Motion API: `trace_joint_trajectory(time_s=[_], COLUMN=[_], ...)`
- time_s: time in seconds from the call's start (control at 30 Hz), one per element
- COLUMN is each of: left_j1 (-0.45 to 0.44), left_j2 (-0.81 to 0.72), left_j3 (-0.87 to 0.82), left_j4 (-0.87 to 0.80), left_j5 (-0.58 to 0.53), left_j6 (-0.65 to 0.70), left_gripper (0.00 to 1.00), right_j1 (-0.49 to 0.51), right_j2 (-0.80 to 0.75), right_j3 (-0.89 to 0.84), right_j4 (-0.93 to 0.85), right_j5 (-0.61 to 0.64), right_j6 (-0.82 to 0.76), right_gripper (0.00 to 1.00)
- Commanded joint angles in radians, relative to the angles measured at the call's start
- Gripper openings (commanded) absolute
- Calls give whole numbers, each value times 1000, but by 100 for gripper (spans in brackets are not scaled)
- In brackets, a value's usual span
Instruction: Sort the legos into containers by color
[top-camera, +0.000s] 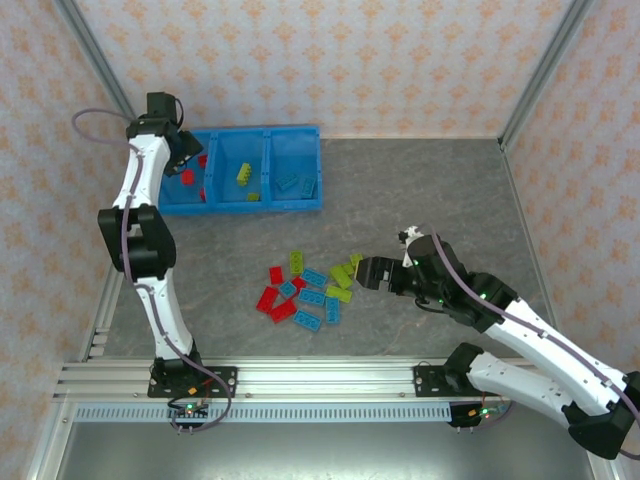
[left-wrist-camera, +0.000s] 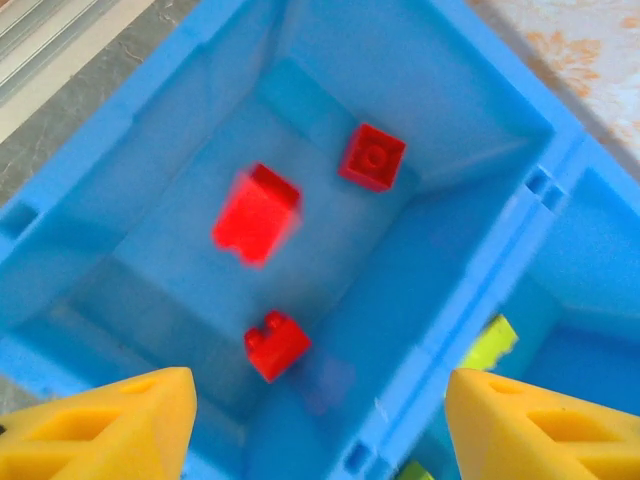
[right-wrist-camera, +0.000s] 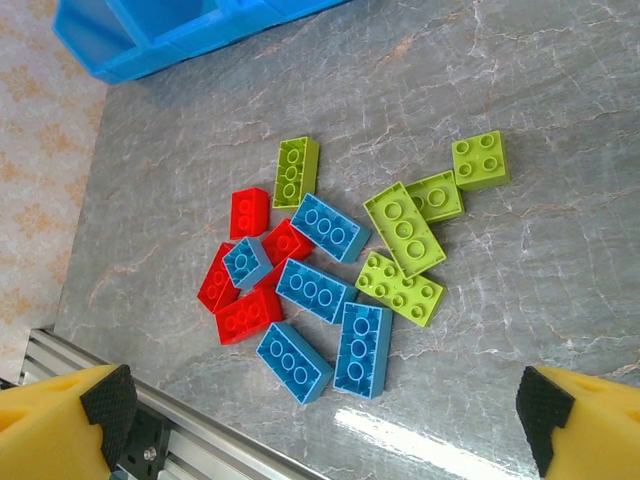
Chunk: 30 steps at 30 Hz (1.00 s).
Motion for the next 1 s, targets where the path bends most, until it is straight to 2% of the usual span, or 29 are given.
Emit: trace_joint_trajectory(time_s=[0.0,0.13,0.23,0.33,0.4,0.47,0.57,0.7,0.77,0.9,0.97], left_j1=[-27,-128,-267,-407,-467,-494,-515,-525,-526,-526,-527], left_j2=[-251,-532,-724,-855,-907,-927,-937,-992,-1016,-1034,-1034], left_j3=[-148,-455,-618,-701,-728,-739,-743,-833,-873,-902,-915], left_j4=[56,186,229,226,185,113,3,30,64,70,69], left_j5=[40,31,-16,16,163,299,374,458,496,464,440], left_j6=[-49,-65,-5,164,339,477,606,675,680,697,698], left_gripper=[68,67,67,67,66,67,67,67,69,72,72], right_j1=[7,7,7,4,0,-6,-36,-108,-119,-123,-123], right_j2=[15,71,129,210,292,387,552,746,831,955,989], right_j3=[18,15,4,10,29,59,120,188,240,326,329], right_j4=[23,42,61,84,112,138,156,217,195,159,163], right_j5=[39,87,157,202,199,194,216,148,154,192,195], right_j6=[12,7,19,69,91,83,57,38,21,12,25], right_gripper=[99,99,99,99,99,99,100,93,90,76,73])
